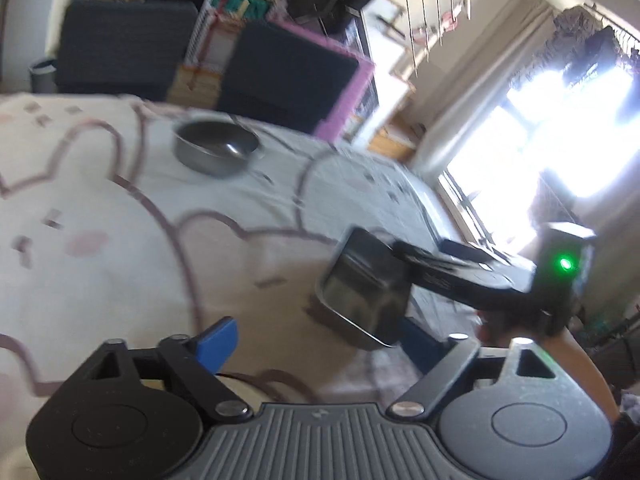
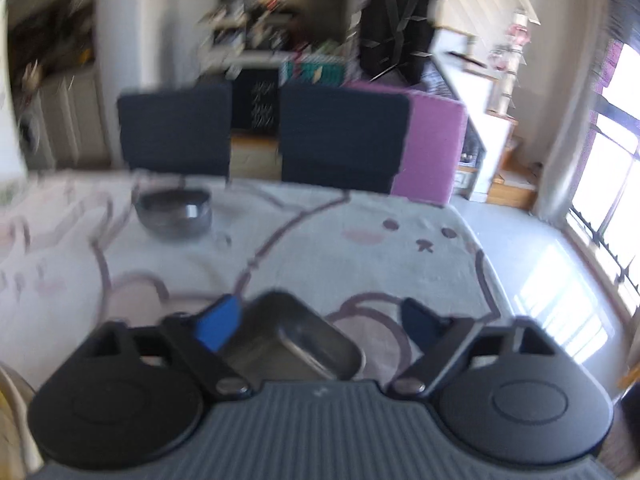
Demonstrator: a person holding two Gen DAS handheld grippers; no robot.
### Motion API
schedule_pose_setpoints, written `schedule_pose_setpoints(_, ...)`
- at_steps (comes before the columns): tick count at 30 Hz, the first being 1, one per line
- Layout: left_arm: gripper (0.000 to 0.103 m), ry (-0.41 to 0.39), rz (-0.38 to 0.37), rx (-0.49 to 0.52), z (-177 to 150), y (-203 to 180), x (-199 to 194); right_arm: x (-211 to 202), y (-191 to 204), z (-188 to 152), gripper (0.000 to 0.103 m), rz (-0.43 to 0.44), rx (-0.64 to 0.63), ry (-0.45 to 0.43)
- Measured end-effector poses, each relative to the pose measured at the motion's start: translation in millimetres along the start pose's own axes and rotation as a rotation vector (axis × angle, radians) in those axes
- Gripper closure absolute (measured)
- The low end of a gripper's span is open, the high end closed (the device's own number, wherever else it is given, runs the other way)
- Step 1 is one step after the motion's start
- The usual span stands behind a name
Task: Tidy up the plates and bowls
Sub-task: 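Close the left gripper on the second tray edge while the right gripper closes on it, then lift the second steel tray with both grippers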
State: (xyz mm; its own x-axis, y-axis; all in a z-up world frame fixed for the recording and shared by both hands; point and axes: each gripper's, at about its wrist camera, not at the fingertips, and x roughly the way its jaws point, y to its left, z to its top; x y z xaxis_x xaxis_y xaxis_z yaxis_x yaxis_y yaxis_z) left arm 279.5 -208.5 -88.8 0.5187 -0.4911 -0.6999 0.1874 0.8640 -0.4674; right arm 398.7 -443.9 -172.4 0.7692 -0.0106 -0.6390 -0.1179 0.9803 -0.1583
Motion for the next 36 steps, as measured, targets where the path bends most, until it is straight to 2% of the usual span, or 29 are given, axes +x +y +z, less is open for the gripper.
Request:
schedule_pose_setpoints(1,0.026,0.025,-0.006,-0.009,0,-4,11,9,-3,0,0.034,0.012,-0.013,0.013)
schedule_pose_setpoints(4,0.035,0.093,-0.042,-0.059,1,-12,42,27,-10,4,0.049,0.051,-0.020,0.028)
schedule_pose_setpoints(8,0.039,0.142,-0.047,-0.116,2,-15,75,47,-19,7,0.051,0.115,-0.031,0.034)
schedule_pose_setpoints(11,0.040,0.168,-0.034,-0.159,1,-13,92,53,-15,4,0.052,0.170,-0.036,0.079)
schedule_pose_setpoints(12,0.042,0.174,-0.033,-0.168,1,-13,96,58,-14,3,0.060,0.176,-0.045,0.092)
schedule_pose_setpoints(13,0.043,0.179,-0.031,-0.175,1,-12,100,62,-16,1,0.077,0.179,-0.048,0.106)
schedule_pose_setpoints(15,0.045,0.184,-0.034,-0.185,2,-11,104,58,-18,-3,0.078,0.171,-0.025,0.103)
schedule_pose_setpoints(21,0.054,0.169,-0.034,-0.184,5,-5,110,32,-34,-22,0.094,0.177,0.041,0.168)
schedule_pose_setpoints(23,0.057,0.159,-0.016,-0.173,7,-4,113,22,-40,-35,0.094,0.205,0.096,0.181)
schedule_pose_setpoints(27,0.071,0.155,0.003,-0.172,9,1,117,11,-47,-57,0.094,0.253,0.208,0.190)
schedule_pose_setpoints(28,0.077,0.156,0.006,-0.170,10,2,119,8,-47,-59,0.094,0.261,0.229,0.191)
schedule_pose_setpoints(31,0.083,0.152,0.019,-0.162,11,4,122,5,-48,-61,0.094,0.282,0.270,0.195)
schedule_pose_setpoints(36,0.090,0.138,0.040,-0.137,14,4,123,12,-45,-54,0.090,0.242,0.282,0.166)
